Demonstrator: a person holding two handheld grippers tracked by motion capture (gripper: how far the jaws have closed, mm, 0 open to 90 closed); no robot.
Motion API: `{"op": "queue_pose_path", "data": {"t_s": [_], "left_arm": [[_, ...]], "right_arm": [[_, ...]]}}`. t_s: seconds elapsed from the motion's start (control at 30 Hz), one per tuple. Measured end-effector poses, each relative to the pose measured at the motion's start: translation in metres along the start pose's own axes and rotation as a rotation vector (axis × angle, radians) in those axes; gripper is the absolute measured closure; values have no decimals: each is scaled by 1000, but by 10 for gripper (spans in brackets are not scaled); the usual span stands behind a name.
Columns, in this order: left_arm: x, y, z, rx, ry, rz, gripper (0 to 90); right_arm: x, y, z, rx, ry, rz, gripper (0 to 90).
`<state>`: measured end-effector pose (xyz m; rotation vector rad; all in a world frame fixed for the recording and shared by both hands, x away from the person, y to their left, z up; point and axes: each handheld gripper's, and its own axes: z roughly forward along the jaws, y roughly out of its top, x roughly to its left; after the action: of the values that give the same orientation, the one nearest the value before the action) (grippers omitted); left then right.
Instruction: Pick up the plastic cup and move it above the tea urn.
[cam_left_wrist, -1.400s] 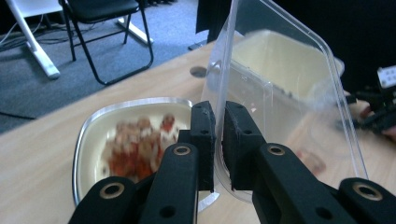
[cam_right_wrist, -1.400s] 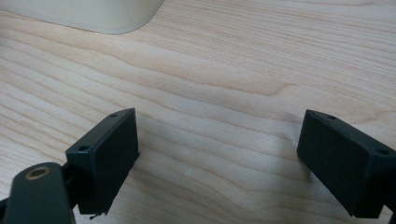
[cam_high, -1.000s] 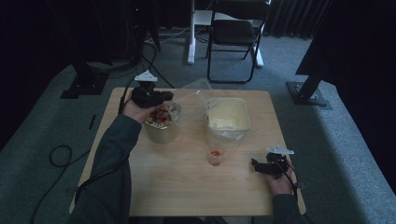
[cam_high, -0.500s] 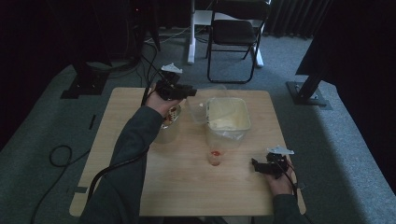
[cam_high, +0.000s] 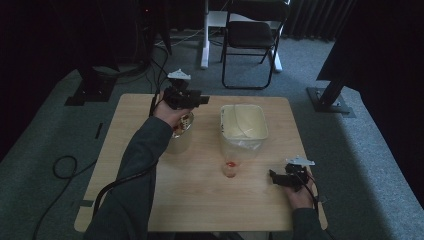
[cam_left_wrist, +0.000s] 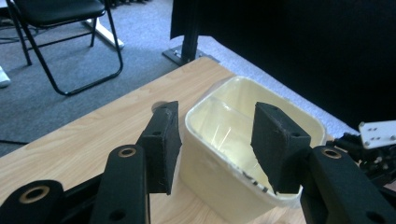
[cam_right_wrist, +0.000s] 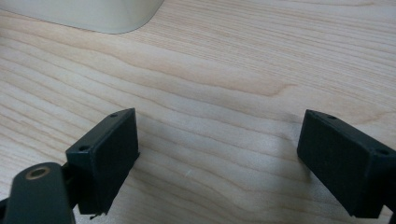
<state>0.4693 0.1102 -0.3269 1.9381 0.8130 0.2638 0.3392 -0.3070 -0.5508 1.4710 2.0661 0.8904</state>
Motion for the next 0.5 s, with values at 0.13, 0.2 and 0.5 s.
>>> {"op": "queue_pose_path", "data": {"t_s": [0.13, 0.2, 0.5], "left_arm": [[2, -7, -2, -6, 5, -10, 508], [3, -10, -2, -3, 11, -7, 503], [5, -32, -10, -17, 68, 10, 464]], "right_arm": [[0, 0, 0, 1, 0, 1, 121], [0, 0, 0, 1, 0, 2, 121], [5, 0, -1, -20, 7, -10, 226]]}}
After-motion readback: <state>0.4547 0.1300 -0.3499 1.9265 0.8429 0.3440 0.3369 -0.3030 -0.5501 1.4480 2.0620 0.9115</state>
